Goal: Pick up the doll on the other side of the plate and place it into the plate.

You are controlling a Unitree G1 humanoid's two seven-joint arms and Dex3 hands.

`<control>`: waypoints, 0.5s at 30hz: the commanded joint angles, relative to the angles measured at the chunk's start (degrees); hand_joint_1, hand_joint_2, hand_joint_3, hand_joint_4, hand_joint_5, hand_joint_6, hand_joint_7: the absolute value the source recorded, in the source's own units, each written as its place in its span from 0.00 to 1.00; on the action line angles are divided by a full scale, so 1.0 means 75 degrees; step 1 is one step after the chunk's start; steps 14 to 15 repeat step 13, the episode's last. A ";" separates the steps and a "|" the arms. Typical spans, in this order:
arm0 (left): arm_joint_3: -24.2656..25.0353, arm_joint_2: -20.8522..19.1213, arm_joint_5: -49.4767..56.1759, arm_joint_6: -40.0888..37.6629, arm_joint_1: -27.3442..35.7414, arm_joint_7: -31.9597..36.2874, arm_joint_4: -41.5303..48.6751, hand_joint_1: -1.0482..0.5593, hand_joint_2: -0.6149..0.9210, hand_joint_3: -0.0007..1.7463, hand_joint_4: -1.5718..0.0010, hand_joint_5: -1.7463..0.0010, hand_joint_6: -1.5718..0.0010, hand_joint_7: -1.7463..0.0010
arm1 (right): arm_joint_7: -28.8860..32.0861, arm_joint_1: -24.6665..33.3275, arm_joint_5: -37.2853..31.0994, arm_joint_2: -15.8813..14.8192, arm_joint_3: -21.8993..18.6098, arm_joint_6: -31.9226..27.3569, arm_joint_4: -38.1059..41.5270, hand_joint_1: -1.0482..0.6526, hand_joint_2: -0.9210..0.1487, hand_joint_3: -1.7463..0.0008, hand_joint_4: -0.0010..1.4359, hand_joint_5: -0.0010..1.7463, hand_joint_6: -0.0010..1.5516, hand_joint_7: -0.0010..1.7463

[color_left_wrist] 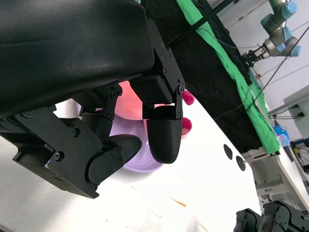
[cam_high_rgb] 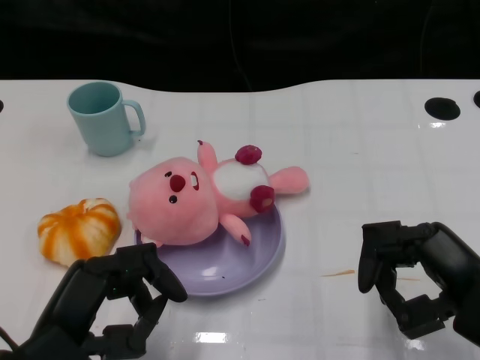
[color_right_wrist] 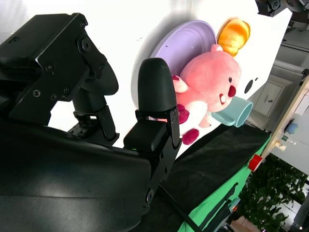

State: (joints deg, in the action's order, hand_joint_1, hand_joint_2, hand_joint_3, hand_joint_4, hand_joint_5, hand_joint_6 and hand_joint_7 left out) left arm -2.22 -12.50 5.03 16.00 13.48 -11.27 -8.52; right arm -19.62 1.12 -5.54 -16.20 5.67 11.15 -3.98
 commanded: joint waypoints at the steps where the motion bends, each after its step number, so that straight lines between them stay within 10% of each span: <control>1: 0.0014 -0.0079 0.0072 0.0102 0.0030 0.0011 -0.0012 0.62 0.74 0.62 0.51 0.11 0.46 0.36 | -0.0040 -0.0001 0.0063 -0.0151 -0.0095 0.0113 0.0000 0.71 0.57 0.14 0.63 1.00 0.51 0.89; 15: 0.0020 -0.0062 0.0033 0.0098 0.0062 0.0011 -0.0080 0.62 0.74 0.62 0.51 0.10 0.46 0.36 | -0.0079 0.0026 0.0010 -0.0240 -0.0105 -0.0104 -0.0212 0.72 0.56 0.15 0.62 1.00 0.51 0.88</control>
